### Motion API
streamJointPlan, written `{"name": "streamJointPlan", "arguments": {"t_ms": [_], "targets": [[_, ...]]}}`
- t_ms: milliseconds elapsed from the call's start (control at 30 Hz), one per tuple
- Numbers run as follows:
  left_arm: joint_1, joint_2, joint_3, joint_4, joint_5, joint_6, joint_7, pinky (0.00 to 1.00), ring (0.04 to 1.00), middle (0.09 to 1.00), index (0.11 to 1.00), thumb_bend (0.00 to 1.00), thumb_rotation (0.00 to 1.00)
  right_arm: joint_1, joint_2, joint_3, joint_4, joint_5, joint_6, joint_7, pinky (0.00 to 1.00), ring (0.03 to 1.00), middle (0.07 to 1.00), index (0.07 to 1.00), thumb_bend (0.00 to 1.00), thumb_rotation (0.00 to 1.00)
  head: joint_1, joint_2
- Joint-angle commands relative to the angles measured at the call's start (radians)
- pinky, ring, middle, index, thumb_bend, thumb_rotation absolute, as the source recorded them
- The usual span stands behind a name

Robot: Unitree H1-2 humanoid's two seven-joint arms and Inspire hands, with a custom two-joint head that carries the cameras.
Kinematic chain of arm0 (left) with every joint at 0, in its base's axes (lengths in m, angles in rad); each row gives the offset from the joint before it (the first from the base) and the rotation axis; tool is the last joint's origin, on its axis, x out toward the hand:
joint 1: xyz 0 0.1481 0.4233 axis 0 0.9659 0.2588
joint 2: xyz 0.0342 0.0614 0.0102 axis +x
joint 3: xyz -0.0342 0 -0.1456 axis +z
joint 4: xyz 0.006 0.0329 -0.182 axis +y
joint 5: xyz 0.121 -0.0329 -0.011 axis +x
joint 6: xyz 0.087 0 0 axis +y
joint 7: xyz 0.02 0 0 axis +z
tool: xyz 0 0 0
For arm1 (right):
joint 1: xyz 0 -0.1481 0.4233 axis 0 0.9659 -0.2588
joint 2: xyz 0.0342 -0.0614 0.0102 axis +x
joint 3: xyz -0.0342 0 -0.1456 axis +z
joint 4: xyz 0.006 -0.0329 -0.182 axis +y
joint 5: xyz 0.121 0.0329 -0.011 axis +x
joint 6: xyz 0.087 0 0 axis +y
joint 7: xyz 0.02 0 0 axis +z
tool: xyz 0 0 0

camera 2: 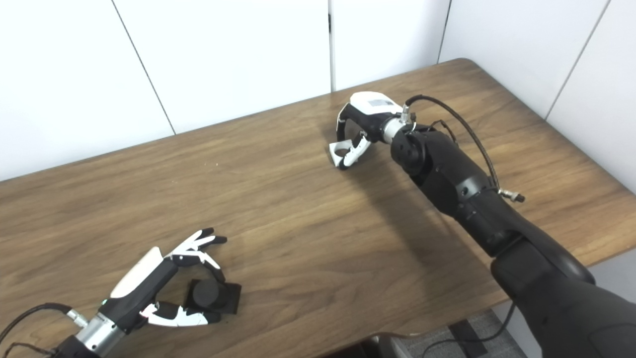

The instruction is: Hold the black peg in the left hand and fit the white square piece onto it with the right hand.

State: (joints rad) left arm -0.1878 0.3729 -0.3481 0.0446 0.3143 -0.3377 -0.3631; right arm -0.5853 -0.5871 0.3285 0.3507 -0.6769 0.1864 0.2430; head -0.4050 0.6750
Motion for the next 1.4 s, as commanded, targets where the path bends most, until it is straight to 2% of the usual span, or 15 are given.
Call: {"name": "streamJointPlan", "arguments": {"t_ms": [0,100,267,700,1133,1367], "targets": [[0.009,0.029,-0.004,0.007,0.011,0.010,-0.027,0.93,0.991,0.907,0.490,0.52,0.05,0.018,-0.013,0.014,0.006,-0.027,-0.001,0.001,0.85,0.861,0.798,0.484,0.51,0.14,-0.002,0.001],[0.005,0.031,-0.004,0.010,0.011,0.009,-0.029,0.91,0.988,0.907,0.490,0.52,0.06,0.024,-0.014,0.004,-0.019,-0.017,-0.014,-0.009,0.88,0.870,0.804,0.483,0.51,0.14,-0.001,0.001],[0.001,0.033,-0.004,0.000,0.016,0.025,-0.036,0.92,0.993,0.908,0.490,0.52,0.06,0.030,-0.016,-0.019,-0.063,-0.001,-0.040,-0.031,0.87,0.860,0.799,0.482,0.51,0.14,0.008,0.003],[0.000,0.022,-0.011,0.009,0.024,0.026,-0.033,0.94,0.996,0.914,0.490,0.52,0.06,0.041,-0.014,-0.048,-0.236,0.018,-0.061,0.008,0.86,0.855,0.807,0.484,0.51,0.14,0.079,0.013],[-0.004,-0.012,-0.025,0.015,0.060,0.050,-0.015,0.94,1.000,0.920,0.491,0.52,0.06,0.066,-0.002,-0.072,-0.385,0.079,-0.124,0.059,0.82,0.855,0.813,0.482,0.51,0.14,0.249,0.042],[-0.018,-0.043,-0.037,0.031,0.084,0.075,-0.011,0.98,1.000,0.929,0.491,0.52,0.07,0.103,0.009,-0.083,-0.464,0.125,-0.174,0.069,0.81,0.844,0.802,0.481,0.51,0.14,0.383,0.059]]}}
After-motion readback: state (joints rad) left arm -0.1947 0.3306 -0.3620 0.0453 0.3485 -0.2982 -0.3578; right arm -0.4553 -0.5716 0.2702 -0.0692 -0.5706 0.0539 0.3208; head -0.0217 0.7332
